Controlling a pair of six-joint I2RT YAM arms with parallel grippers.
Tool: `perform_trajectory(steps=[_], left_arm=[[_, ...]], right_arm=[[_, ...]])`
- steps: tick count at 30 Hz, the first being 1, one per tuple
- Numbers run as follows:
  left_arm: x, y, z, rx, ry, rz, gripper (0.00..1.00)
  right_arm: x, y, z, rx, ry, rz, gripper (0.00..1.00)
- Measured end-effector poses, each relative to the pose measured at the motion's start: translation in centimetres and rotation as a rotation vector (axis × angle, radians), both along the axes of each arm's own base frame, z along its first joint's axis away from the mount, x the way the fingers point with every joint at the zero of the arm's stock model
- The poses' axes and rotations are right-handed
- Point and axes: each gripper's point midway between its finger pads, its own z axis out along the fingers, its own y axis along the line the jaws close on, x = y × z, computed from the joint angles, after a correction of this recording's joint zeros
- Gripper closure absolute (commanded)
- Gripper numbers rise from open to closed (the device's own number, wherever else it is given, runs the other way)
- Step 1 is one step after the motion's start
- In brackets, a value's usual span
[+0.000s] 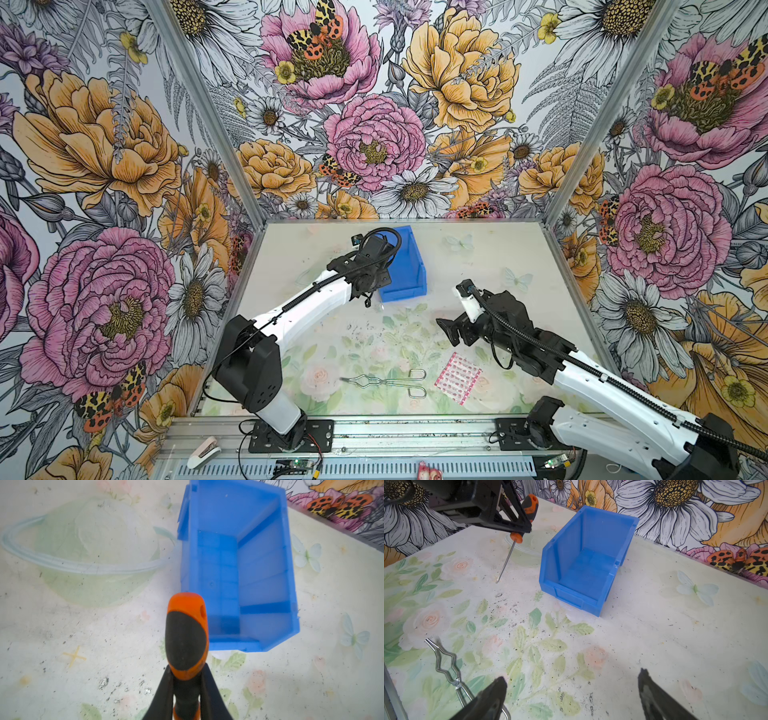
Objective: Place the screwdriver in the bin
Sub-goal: 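Lift the screwdriver with the left gripper and carry it over the blue bin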
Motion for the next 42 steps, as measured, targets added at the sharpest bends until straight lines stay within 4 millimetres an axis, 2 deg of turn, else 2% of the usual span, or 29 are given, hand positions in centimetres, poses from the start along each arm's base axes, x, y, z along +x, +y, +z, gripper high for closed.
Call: perform_trajectory(steps=[2, 6, 10, 13, 18, 23, 35, 42], left_arm=[[1.3, -1.2, 0.7, -0.002, -0.018, -0.016, 0.98], [3.6, -3.2, 0.5, 0.010, -0.026, -0.041, 0.97], [4.1, -3.6, -0.9, 0.040, 0.006, -0.051, 0.97], [7.2, -5.9, -0.9, 0.026, -0.021, -0.058, 0.97], [9.4, -7.2, -3.9, 0.048, 0.004, -0.059, 0.97], [10.5, -7.2, -6.5, 0.068, 0.037, -0.049, 0.97], [12.4, -6.2, -9.5, 0.083, 0.075, -0.019, 0.93], [12.9, -6.2, -12.2, 0.098, 0.112, -0.016, 0.90]], right_arm=[[0.1, -0.2, 0.0, 0.006, 0.003, -0.009, 0.01], [0.2, -0.5, 0.2, 0.020, 0.003, -0.023, 0.00], [0.2, -0.5, 0.4, 0.025, 0.003, -0.021, 0.01], [0.2, -0.6, 0.6, 0.036, 0.004, -0.024, 0.01], [0.2, -0.7, 0.8, 0.052, 0.005, -0.029, 0.01], [0.1, -0.6, 0.8, 0.055, 0.009, -0.024, 0.01], [0.2, -0.4, 0.1, 0.049, 0.036, -0.019, 0.01], [0.2, -0.3, -0.2, 0.046, 0.045, -0.015, 0.00]])
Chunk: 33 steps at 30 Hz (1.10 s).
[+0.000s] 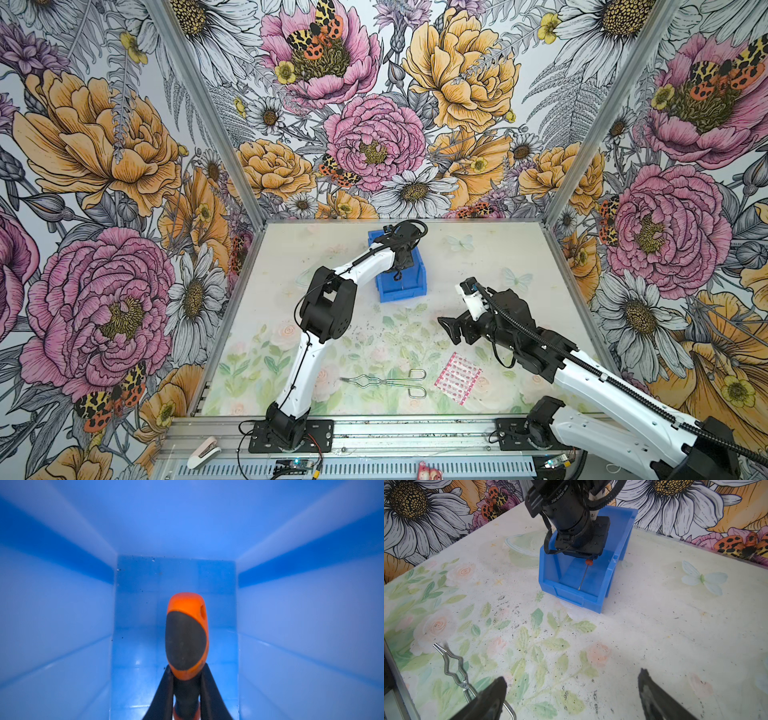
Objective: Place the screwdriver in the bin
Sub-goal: 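Lift the screwdriver with the left gripper and carry it over the blue bin, then lower the screwdriver into the bin and open the left gripper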
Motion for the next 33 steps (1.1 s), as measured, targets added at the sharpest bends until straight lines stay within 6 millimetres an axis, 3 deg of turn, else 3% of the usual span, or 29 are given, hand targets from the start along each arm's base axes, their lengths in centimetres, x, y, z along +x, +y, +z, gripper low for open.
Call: perform_trajectory(steps=[6, 15, 27, 33], left_arm=[[0.2, -0.4, -1.6, 0.003, 0.024, -0.006, 0.86], [0.1, -0.4, -1.9, 0.000, 0.030, -0.007, 0.66], [0.3, -0.5, -1.5, -0.003, 0.022, -0.011, 0.56], [0.4, -0.7, 0.7, -0.022, -0.011, -0.015, 0.55]], right_arm=[[0.0, 0.0, 0.0, 0.000, 0.000, -0.002, 0.01], [0.0, 0.0, 0.0, 0.000, 0.000, -0.002, 0.01], [0.2, -0.2, 0.1, 0.001, -0.003, -0.008, 0.00], [0.0, -0.4, 1.1, 0.021, -0.029, -0.009, 0.00]])
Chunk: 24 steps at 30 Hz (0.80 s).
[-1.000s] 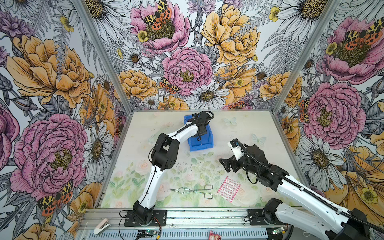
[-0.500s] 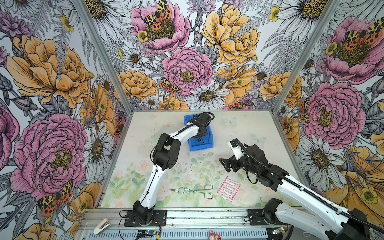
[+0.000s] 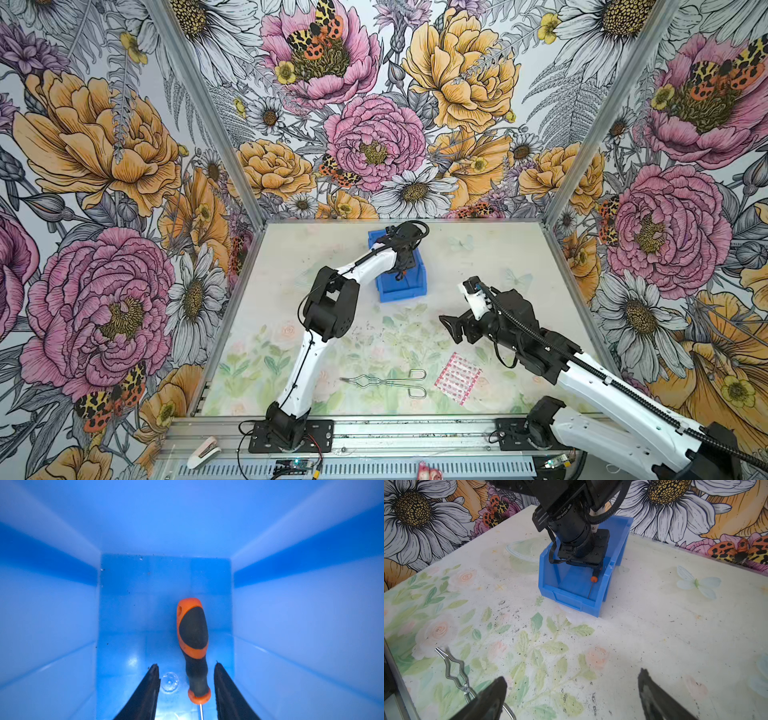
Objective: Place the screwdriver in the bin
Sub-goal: 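Lower the screwdriver into the bin and open the left gripper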
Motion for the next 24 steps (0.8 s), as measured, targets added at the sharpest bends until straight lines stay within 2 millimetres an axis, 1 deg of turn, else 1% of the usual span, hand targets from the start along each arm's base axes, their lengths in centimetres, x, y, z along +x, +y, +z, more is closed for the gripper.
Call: perform_trajectory(steps=[4, 7, 10, 13, 18, 20, 24], left_arm=[[-0.1, -0.3, 2.7, -0.021, -0.043, -0.004, 0.54], [-0.5, -0.5, 4.3, -0.028, -0.067, -0.008, 0.54], [-1.1, -0.7, 5.1, -0.024, -0.080, -0.017, 0.54], [-1.9, -0.9, 5.3, -0.018, -0.076, -0.028, 0.54], [-3.8, -0.6, 6.2, 0.006, -0.077, -0.062, 0.52], [-4.9, 0.0, 7.1, 0.018, -0.084, -0.069, 0.50], [-7.3, 1.7, 9.7, 0.027, -0.118, -0.071, 0.46]], right_arm=[[-0.2, -0.1, 0.7, 0.017, -0.018, -0.002, 0.01], [-0.4, -0.3, 1.4, 0.031, -0.034, -0.003, 0.01], [-0.5, -0.5, 2.0, 0.049, -0.049, -0.010, 0.01], [-0.6, -0.8, 2.4, 0.058, -0.054, -0.022, 0.01], [-0.6, -1.3, 2.3, 0.048, -0.055, -0.047, 0.01], [-0.5, -1.4, 2.2, 0.043, -0.055, -0.054, 0.00], [-0.5, -1.6, 2.1, 0.038, -0.053, -0.062, 0.00]])
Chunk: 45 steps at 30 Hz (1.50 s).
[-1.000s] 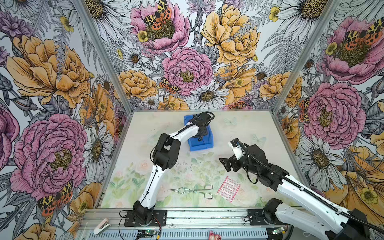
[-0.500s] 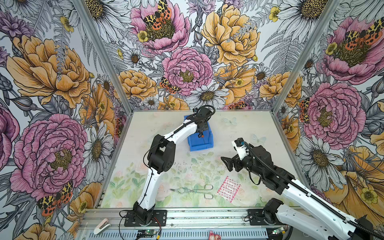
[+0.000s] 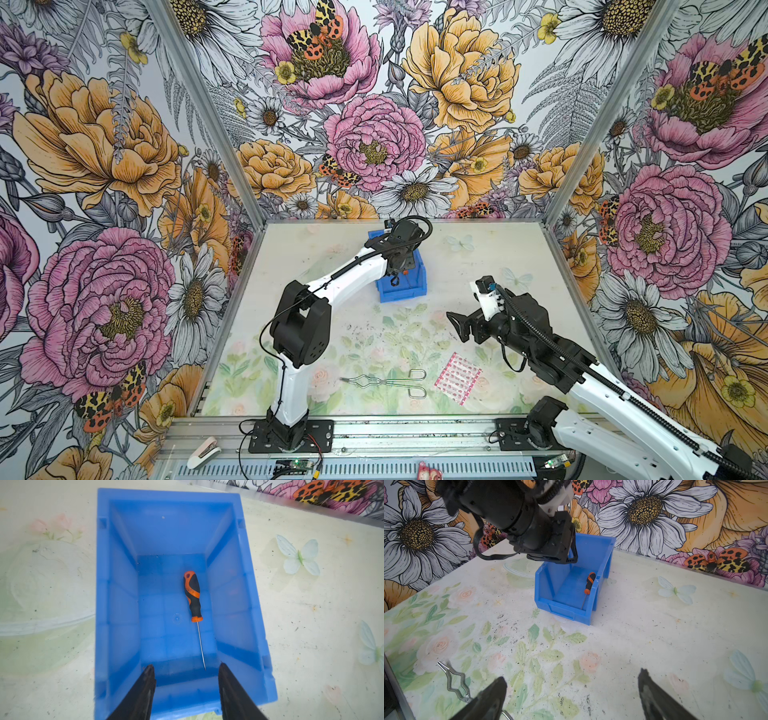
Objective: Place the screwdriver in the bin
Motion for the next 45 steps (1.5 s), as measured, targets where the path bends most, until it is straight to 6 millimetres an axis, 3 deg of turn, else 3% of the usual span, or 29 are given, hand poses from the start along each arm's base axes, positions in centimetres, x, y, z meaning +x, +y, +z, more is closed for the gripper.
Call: perform_trajectory(steps=[5, 9, 13, 18, 23, 30, 37, 40, 45], left_arm=[[-3.5, 3.0, 2.5, -0.002, -0.045, 0.012, 0.44], [-6.1, 5.8, 3.0, 0.000, -0.063, 0.021, 0.37], [-8.1, 10.0, 2.3, 0.018, -0.065, 0.047, 0.28], [-9.7, 15.7, 2.4, 0.025, -0.091, 0.102, 0.03], [-10.9, 20.2, 3.2, 0.017, -0.165, 0.144, 0.01], [-12.4, 24.7, 1.3, 0.065, -0.222, 0.201, 0.01], [-12.1, 27.8, 2.6, 0.134, -0.302, 0.280, 0.01], [-12.0, 28.2, 2.7, 0.157, -0.313, 0.286, 0.01], [-12.2, 28.8, 1.8, 0.203, -0.306, 0.296, 0.02]], right_arm=[[0.2, 0.0, -0.9, -0.018, 0.025, -0.005, 0.01], [0.9, -0.3, -2.3, -0.054, 0.059, -0.043, 0.00], [2.2, -0.7, -3.3, -0.097, 0.095, -0.103, 0.01], [4.4, -1.3, -2.8, -0.097, 0.109, -0.201, 0.00], [6.2, -2.5, -3.9, -0.119, 0.133, -0.312, 0.01], [7.4, -7.2, -4.6, -0.098, 0.107, -0.540, 0.00], [6.1, -14.7, -5.1, -0.053, 0.036, -0.817, 0.01], [6.0, -16.9, -5.2, -0.046, 0.021, -0.879, 0.00], [6.4, -17.5, -5.0, -0.057, -0.022, -0.859, 0.01]])
